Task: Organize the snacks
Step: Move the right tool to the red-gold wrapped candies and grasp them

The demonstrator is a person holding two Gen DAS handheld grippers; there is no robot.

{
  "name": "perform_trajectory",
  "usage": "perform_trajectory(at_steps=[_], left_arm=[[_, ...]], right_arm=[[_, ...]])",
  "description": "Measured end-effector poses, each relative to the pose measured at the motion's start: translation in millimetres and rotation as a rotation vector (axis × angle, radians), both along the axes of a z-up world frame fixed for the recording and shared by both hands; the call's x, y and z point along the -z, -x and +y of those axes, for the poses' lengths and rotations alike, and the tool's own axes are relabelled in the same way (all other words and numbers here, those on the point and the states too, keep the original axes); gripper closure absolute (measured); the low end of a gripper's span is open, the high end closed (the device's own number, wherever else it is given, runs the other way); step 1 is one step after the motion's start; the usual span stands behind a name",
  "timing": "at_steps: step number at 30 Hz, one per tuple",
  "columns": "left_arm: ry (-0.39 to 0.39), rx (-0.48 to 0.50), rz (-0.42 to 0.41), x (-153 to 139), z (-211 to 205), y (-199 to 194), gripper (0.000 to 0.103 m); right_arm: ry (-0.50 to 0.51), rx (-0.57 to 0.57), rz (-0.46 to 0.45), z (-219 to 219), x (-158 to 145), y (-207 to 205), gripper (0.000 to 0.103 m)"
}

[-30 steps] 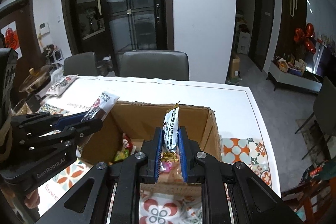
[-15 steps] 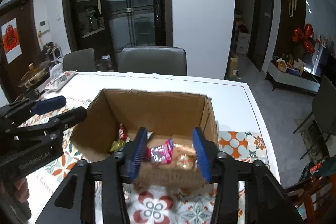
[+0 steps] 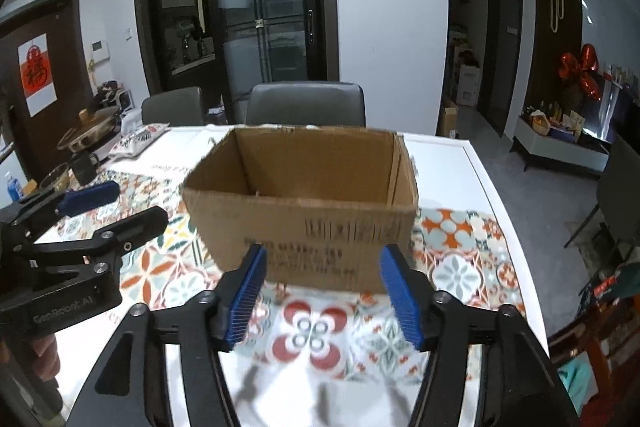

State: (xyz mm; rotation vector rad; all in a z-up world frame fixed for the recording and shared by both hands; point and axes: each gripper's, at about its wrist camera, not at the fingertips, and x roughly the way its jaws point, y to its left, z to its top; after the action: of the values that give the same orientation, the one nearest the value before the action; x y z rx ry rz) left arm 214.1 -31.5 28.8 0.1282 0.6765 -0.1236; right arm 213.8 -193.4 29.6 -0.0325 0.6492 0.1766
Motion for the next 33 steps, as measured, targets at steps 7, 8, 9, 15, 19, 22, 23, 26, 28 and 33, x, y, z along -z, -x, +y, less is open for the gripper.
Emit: perform_trajectory(at_steps=[7, 8, 9, 15, 19, 22, 23, 26, 28, 33], left_arm=[[0.006, -0.017, 0.042, 17, -3, 32, 0.016], [0.002, -0.024, 0.036, 19, -2, 38, 0.014], [0.000, -0.028, 0.030, 20, -2, 43, 0.010], [0.001, -0.056, 0.026, 27, 2, 68, 0.008], [-0.006, -0.078, 0.041, 38, 7, 80, 0.007], [-0.017, -0.081, 0.067, 48, 10, 88, 0.007], [-0.021, -0.083, 0.078, 52, 10, 91, 0.007], [-0.007, -0.088, 0.128, 65, 12, 96, 0.007], [-0.011, -0.080, 0.156, 74, 11, 98, 0.007], [-0.015, -0.064, 0.222, 95, 9, 96, 0.007]], right_arm=[[0.020, -0.029, 0.051, -3, 22, 30, 0.039], [0.022, -0.033, 0.056, -4, 24, 35, 0.039], [0.025, -0.032, 0.061, -4, 27, 40, 0.039], [0.031, -0.066, 0.103, -2, 38, 58, 0.039], [0.031, -0.084, 0.127, 2, 47, 69, 0.039], [0.037, -0.102, 0.154, 6, 57, 76, 0.039], [0.040, -0.107, 0.165, 8, 61, 78, 0.039], [0.059, -0.124, 0.192, 12, 70, 84, 0.039], [0.069, -0.134, 0.214, 14, 78, 87, 0.039], [0.070, -0.152, 0.275, 17, 96, 91, 0.040]])
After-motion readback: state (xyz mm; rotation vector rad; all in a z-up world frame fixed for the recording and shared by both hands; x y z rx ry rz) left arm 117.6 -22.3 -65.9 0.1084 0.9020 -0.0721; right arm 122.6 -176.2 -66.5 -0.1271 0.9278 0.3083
